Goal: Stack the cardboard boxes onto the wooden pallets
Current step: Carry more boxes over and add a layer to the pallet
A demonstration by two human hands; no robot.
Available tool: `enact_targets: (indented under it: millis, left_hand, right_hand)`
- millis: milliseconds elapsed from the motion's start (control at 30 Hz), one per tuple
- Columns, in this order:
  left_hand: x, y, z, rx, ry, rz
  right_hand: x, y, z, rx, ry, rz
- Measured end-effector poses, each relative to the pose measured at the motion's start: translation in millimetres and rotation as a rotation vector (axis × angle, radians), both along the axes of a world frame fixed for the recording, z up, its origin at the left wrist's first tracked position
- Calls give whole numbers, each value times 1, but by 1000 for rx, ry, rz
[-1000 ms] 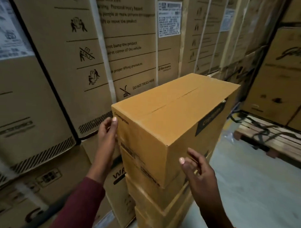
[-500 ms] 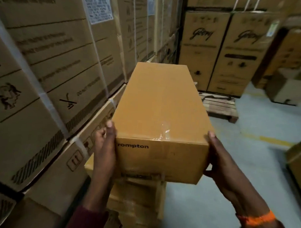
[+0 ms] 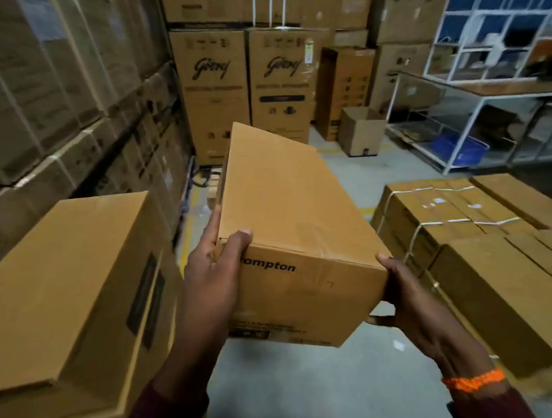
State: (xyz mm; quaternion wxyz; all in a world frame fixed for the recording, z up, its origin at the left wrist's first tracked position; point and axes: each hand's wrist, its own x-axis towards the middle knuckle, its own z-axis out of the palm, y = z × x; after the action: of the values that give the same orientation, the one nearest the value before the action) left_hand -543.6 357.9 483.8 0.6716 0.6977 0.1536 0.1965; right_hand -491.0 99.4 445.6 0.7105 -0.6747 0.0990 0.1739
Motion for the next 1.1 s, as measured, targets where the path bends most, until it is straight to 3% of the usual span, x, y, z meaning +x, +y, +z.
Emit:
enact_targets:
  millis: [167,533,967,1100]
  left_hand:
    - [60,-182,-25,16,67,-243]
    - [128,-437,-90,-95,288,-526]
    - [306,-700,-165,-342,218,-577]
    - [352,-771,-190,-399,310,-615]
  right_hand:
    - [6,-191,-10,74,109,-213]
    - [14,-436,-58,-8,194,-617]
    - [234,-719,-88,-157,210,-554]
    - [296,-807,-110,-180,288,-504]
